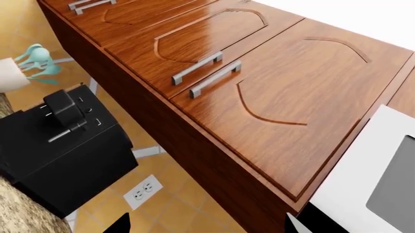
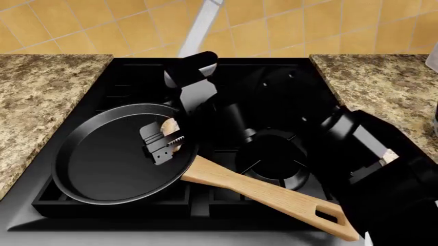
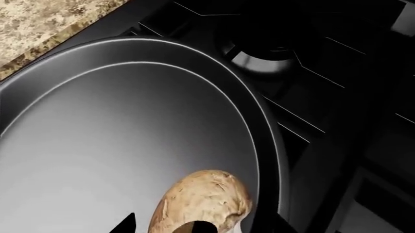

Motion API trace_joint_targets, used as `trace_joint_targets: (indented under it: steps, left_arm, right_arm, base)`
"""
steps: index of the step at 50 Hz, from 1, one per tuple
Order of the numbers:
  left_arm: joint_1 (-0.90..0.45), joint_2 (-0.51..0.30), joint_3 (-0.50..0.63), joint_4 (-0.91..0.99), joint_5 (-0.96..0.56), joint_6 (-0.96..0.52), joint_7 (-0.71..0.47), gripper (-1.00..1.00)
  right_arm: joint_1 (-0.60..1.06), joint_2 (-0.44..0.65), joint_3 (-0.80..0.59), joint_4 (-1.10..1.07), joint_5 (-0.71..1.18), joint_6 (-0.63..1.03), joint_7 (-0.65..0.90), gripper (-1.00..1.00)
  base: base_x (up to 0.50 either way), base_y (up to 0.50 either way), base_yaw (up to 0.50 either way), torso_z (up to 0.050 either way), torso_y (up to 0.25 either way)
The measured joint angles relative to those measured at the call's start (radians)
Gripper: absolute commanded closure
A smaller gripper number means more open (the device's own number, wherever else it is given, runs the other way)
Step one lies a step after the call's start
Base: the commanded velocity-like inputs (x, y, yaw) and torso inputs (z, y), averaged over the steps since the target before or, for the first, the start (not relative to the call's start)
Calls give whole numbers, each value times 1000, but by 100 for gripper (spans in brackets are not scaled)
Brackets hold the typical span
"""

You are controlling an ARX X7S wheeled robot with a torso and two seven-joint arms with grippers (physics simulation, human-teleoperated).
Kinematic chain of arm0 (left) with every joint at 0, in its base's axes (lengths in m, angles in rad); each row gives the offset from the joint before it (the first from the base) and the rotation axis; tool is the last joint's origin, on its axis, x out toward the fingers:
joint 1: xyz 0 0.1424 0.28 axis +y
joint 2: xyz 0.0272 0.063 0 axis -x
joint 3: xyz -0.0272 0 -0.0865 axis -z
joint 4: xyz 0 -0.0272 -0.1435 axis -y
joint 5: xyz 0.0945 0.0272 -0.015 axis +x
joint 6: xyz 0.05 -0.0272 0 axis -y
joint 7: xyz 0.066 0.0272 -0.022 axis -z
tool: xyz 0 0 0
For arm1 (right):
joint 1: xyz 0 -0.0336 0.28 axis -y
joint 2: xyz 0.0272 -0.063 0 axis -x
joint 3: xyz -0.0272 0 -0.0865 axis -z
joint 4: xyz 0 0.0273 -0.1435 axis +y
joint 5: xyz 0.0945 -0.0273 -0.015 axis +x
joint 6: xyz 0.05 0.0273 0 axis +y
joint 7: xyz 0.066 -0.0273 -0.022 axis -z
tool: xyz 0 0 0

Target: Pick the mushroom from the pan and place it in the bowl.

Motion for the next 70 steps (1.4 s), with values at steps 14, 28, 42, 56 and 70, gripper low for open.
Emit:
trace_joint_targets:
  steps: [14, 28, 42, 56, 70]
  left_arm:
    - [-4, 3, 3, -1, 3, -1, 0, -100]
    - [-5, 7, 2, -3, 2, 0, 3, -100]
    - [-3, 8, -2, -1, -1, 2, 3, -100]
    - [-6, 5, -2, 3, 3, -2, -3, -100]
    - [-4, 3, -4, 10, 8, -5, -11, -100]
  right_arm:
    - [0, -3, -19, 14, -22, -16, -33, 100]
    - [6, 11, -27, -17, -22, -29, -23, 100]
    - [52, 37, -2, -81, -5, -40, 10, 100]
    - [166, 97, 83, -217, 67, -55, 127, 100]
    - [321, 207, 120, -395, 186, -2, 335, 100]
  base:
    - [0, 0, 0, 0, 0]
    - [0, 0, 0, 0, 0]
    - [0, 0, 0, 0, 0]
    - [0, 0, 0, 0, 0]
    - [0, 0, 0, 0, 0]
